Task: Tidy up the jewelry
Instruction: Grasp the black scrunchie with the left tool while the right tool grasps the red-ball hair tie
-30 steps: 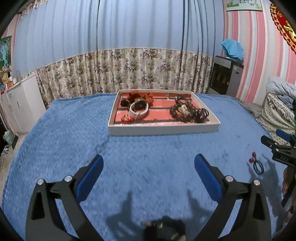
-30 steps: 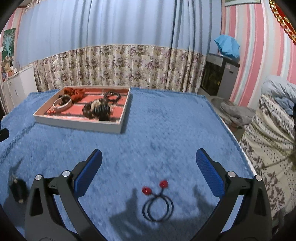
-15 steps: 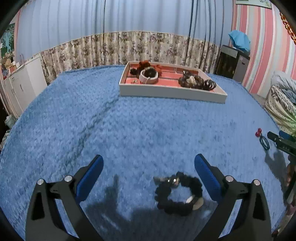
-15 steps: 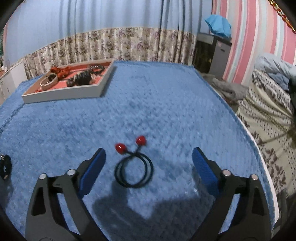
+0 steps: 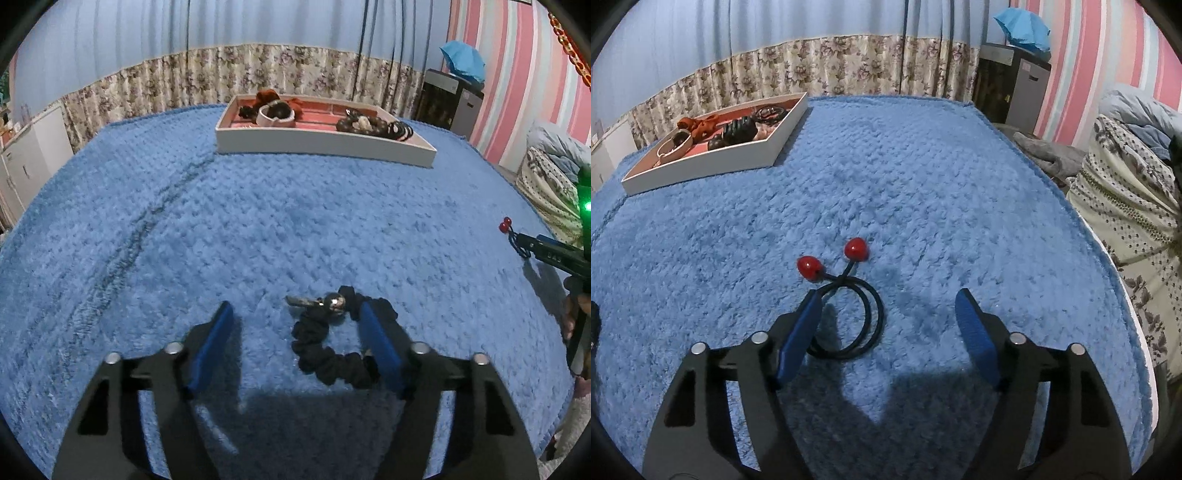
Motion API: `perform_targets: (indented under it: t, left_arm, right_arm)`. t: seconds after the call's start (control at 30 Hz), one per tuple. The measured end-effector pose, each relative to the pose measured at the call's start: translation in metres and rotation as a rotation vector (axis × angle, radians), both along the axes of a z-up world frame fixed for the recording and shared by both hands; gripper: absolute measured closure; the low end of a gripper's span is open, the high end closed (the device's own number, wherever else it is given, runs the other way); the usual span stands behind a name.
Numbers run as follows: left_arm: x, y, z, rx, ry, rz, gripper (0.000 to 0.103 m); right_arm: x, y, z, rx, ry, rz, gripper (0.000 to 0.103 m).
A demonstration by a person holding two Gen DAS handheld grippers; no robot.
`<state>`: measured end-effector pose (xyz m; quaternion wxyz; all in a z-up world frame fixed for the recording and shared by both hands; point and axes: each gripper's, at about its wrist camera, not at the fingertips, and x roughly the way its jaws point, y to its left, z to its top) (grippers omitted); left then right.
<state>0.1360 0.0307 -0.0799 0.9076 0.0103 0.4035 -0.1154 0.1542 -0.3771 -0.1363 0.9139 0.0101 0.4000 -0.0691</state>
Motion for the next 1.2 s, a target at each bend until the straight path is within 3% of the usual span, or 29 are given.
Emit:
perform_targets:
  t: [0.13, 0.23, 0.37, 0.43, 0.53, 0.6, 0.77, 0.83, 1.2]
  left_arm:
    - [0.001, -0.004, -0.001, 0.001, 0.013, -0.024, 0.045]
    - [0.002, -0.007, -0.003, -0.001, 0.026, -0.047, 0.054]
    - [0.004, -0.007, -0.004, -0.013, 0.035, -0.059, 0.055]
    - [0.007, -0.008, -0.004, -0.02, 0.039, -0.067, 0.056]
    - [0.008, -0.009, -0.004, -0.016, 0.039, -0.075, 0.059]
    - [0.008, -0.01, -0.004, -0.022, 0.038, -0.088, 0.069]
    - [0.008, -0.011, -0.005, -0.025, 0.035, -0.095, 0.078]
    - [0.008, -0.01, -0.005, -0.031, 0.036, -0.091, 0.081]
    - [0.006, -0.009, 0.001, -0.051, 0.015, -0.092, 0.082]
  right_arm:
    - [0.004, 0.0, -0.003, 0.007, 0.024, 0.007, 0.041]
    - [0.006, 0.002, -0.004, 0.004, 0.031, 0.017, 0.045]
    - [0.011, 0.002, -0.002, 0.013, 0.037, 0.025, 0.048]
    - [0.015, 0.002, -0.002, 0.028, 0.04, 0.034, 0.061]
    - [0.018, 0.005, -0.002, 0.038, 0.039, 0.046, 0.07]
    - [0.018, 0.005, -0.002, 0.052, 0.036, 0.057, 0.075]
    - [0.016, 0.006, -0.001, 0.059, 0.028, 0.071, 0.084]
    - [0.016, 0.008, -0.001, 0.057, 0.026, 0.074, 0.092]
    - [0.011, 0.007, 0.005, 0.064, -0.009, 0.069, 0.097]
